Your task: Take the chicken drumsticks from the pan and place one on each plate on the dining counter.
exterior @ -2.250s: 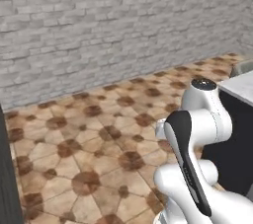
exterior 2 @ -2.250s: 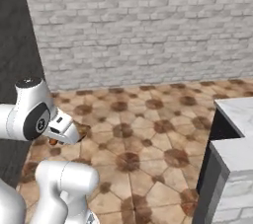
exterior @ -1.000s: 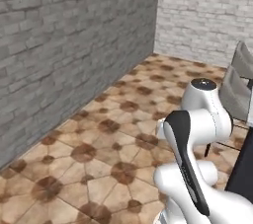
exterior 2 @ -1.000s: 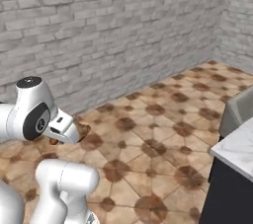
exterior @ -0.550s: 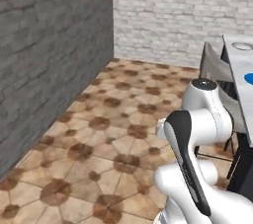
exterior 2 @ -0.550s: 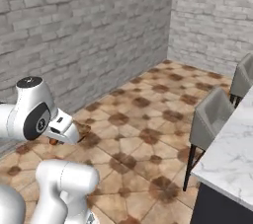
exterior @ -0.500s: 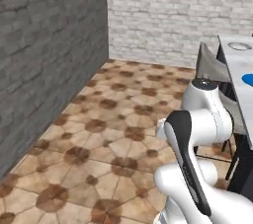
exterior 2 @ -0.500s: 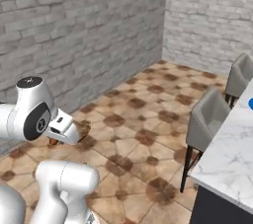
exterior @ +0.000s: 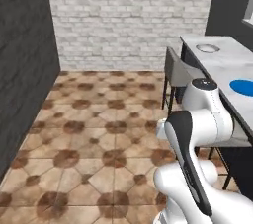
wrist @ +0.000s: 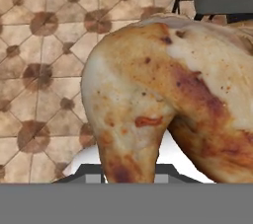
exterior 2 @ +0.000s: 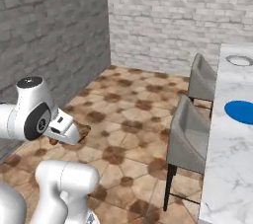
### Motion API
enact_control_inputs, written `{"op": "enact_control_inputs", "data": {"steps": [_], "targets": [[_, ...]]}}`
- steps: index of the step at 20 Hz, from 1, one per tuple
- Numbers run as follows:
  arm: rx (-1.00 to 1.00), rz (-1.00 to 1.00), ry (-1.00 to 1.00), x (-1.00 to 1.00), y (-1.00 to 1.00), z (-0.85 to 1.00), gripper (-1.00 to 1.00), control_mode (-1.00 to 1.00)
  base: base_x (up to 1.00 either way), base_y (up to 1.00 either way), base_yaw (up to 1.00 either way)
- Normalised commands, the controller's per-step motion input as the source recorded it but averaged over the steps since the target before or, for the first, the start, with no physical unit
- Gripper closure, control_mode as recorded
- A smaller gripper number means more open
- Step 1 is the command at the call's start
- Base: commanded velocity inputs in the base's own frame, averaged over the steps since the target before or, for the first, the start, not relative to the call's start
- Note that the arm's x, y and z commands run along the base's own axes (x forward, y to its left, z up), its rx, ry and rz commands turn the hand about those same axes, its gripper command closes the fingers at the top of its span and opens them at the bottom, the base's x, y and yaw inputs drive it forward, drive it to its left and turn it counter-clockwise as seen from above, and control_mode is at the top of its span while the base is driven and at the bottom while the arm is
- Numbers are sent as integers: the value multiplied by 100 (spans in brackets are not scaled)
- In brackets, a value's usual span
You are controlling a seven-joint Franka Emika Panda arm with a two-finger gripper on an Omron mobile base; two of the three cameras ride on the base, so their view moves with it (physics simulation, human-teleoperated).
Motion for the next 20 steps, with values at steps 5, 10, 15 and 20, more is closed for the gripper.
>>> {"op": "enact_control_inputs", "data": {"steps": [5,10,15,20], "targets": [[0,0,0,0,0,0,100,100,100,49,-45],[0,0,0,0,0,0,100,100,100,46,-42],[0,0,0,0,0,0,100,100,100,41,-40],[0,0,0,0,0,0,100,100,100,29,-42]]}}
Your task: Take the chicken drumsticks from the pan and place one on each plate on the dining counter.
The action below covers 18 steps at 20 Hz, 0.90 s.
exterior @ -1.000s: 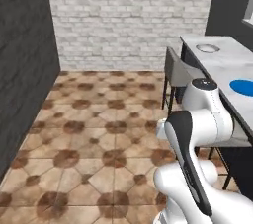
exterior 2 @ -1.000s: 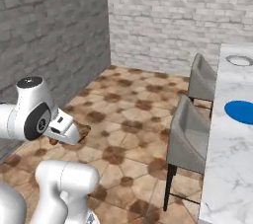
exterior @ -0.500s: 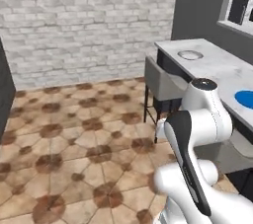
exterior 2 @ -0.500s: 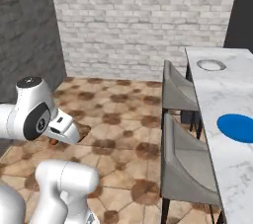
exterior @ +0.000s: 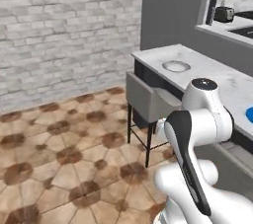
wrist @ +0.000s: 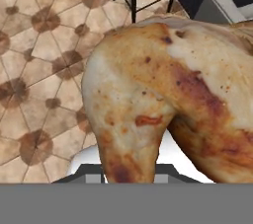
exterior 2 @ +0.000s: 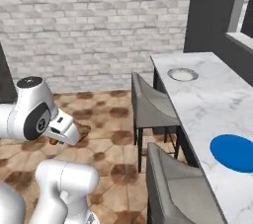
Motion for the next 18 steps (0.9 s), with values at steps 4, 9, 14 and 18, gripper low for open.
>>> {"op": "enact_control_inputs", "data": {"steps": [4,9,14,18], "targets": [[0,0,0,0,0,0,100,100,100,24,-43],[0,0,0,0,0,0,100,100,100,26,-40],[0,0,0,0,0,0,100,100,98,20,-37],[0,0,0,0,0,0,100,100,71,11,-38]]}}
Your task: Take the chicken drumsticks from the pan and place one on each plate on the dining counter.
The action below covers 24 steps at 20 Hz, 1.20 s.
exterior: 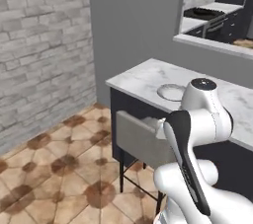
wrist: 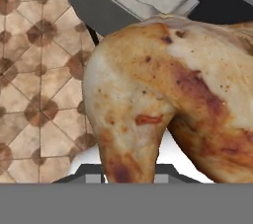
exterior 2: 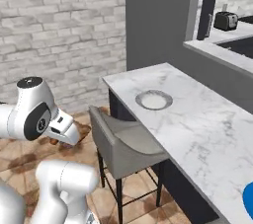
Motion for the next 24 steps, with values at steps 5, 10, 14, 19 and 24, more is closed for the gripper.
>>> {"op": "enact_control_inputs", "data": {"steps": [5,10,14,19,24], "targets": [[0,0,0,0,0,0,100,100,50,0,-42],[0,0,0,0,0,0,100,100,70,0,-44],[0,0,0,0,0,0,100,100,90,3,-42],[0,0,0,0,0,0,100,100,67,1,-37],[0,-31,-11,46,0,0,100,-100,0,0,0]]}}
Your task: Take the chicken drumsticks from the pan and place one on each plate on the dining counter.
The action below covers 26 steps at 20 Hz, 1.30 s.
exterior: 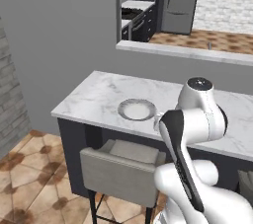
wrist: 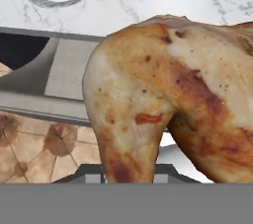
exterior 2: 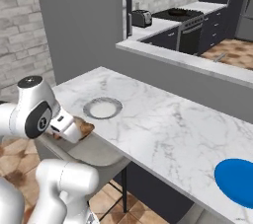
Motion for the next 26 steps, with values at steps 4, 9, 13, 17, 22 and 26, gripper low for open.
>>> {"op": "enact_control_inputs", "data": {"steps": [4,9,13,17,22,26], "targets": [[0,-25,-6,85,0,0,100,-100,0,0,0],[0,-11,-1,84,-15,0,100,-100,0,0,0],[0,-4,0,89,-9,0,100,-100,0,0,0],[0,1,2,95,0,0,100,-100,0,0,0],[-2,5,7,100,2,-22,100,-100,0,0,0],[0,1,0,92,1,-34,100,-100,0,0,0]]}}
